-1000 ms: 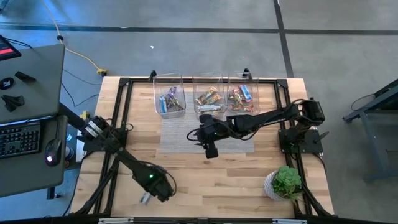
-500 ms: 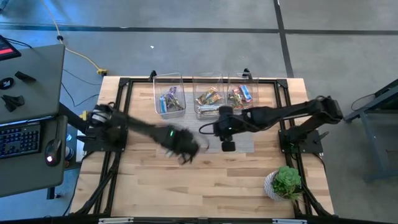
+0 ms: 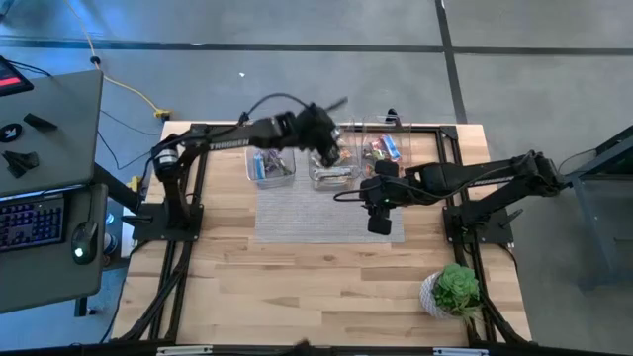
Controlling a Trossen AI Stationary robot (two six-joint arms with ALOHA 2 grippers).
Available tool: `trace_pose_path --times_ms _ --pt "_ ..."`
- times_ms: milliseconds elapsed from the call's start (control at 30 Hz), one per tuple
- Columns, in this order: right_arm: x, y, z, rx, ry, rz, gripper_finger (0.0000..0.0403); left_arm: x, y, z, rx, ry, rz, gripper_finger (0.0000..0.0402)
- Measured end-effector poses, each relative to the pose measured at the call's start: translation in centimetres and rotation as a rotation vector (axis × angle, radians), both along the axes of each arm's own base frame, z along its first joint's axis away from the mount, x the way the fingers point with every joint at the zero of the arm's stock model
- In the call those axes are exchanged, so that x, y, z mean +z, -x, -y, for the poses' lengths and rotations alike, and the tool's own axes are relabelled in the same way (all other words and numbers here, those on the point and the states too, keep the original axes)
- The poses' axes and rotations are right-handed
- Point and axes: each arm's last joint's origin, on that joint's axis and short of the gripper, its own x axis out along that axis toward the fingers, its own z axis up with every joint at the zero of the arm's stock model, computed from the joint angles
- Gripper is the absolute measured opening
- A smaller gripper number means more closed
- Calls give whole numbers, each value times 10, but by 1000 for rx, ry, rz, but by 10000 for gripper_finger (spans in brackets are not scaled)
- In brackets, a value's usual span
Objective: Pick and place Granola Bars by type
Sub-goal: Put the yellow granola bar into the middle transparent bin, then return to Home Position
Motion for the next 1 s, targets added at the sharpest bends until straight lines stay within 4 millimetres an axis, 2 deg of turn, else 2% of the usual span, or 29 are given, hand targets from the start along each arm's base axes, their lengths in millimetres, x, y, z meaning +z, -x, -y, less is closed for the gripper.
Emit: trace_pose_path --times_ms 133,300,467,533,633,733,867,1000 --pt "-1 -1 0 -5 7 -10 153 -10 5 -43 42 31 58 81" --pt "-2 -1 0 -4 11 -9 153 -45 8 -78 96 95 11 85" --pt "-1 -1 1 -7 24 -8 152 -77 -1 -89 103 109 -27 117" --pt "-1 -1 1 -16 37 -7 154 -82 -4 -91 96 96 -22 134" --pt "-1 -1 1 -16 37 -7 153 -78 -7 -92 88 65 14 155" --pt "-1 0 3 -31 89 -6 152 -59 -5 -89 78 50 24 164" --pt "10 10 10 -154 269 27 152 8 6 -82 41 -11 19 165" --pt "32 40 15 -290 510 49 152 71 35 -65 47 34 -90 165"
